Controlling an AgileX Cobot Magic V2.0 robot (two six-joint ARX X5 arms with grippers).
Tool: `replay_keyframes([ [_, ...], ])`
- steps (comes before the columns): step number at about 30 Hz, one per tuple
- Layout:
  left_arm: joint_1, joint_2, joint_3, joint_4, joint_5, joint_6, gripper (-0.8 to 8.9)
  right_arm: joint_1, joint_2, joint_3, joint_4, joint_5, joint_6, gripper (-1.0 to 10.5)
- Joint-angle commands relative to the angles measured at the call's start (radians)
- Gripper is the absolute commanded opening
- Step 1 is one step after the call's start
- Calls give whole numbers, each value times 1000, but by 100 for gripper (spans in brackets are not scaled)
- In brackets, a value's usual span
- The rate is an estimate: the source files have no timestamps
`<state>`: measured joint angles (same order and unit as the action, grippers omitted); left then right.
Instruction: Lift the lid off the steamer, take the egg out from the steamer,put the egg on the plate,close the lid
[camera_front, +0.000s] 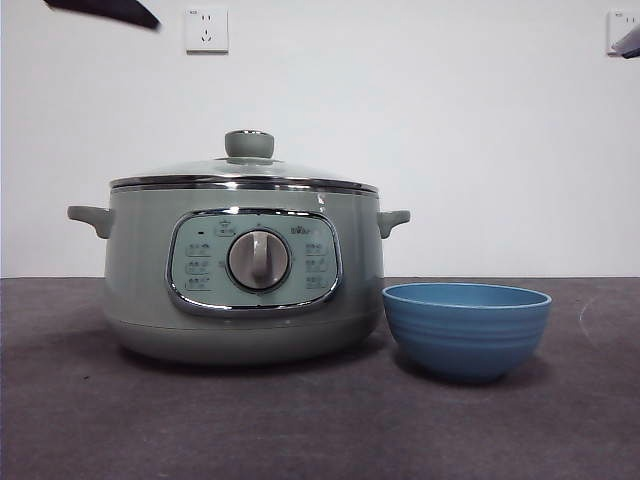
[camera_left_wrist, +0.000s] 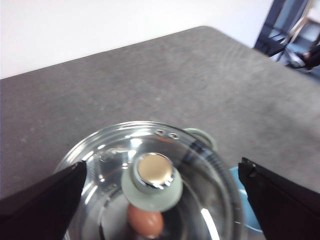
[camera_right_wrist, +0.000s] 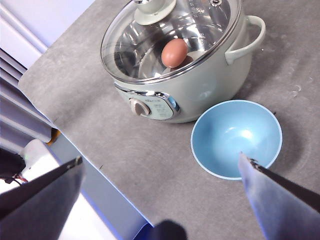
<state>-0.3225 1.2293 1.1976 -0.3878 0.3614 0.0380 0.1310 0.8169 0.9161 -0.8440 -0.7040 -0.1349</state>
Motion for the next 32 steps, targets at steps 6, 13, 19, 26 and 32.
replay_keyframes([
  [6, -79, 171, 0, 150, -124, 45, 516, 2, 0, 3, 5, 3, 7, 599],
  [13, -98, 272, 0, 192, -132, 45, 516, 2, 0, 3, 5, 3, 7, 599],
  [19, -98, 321, 0, 189, -136, 45, 516, 2, 1, 3, 5, 4, 6, 599],
  [26, -103, 338, 0, 180, -151, 44, 485, 2, 1, 3, 5, 7, 6, 599],
  [32, -103, 338, 0, 164, -150, 44, 308, 2, 1, 3, 5, 7, 6, 599],
])
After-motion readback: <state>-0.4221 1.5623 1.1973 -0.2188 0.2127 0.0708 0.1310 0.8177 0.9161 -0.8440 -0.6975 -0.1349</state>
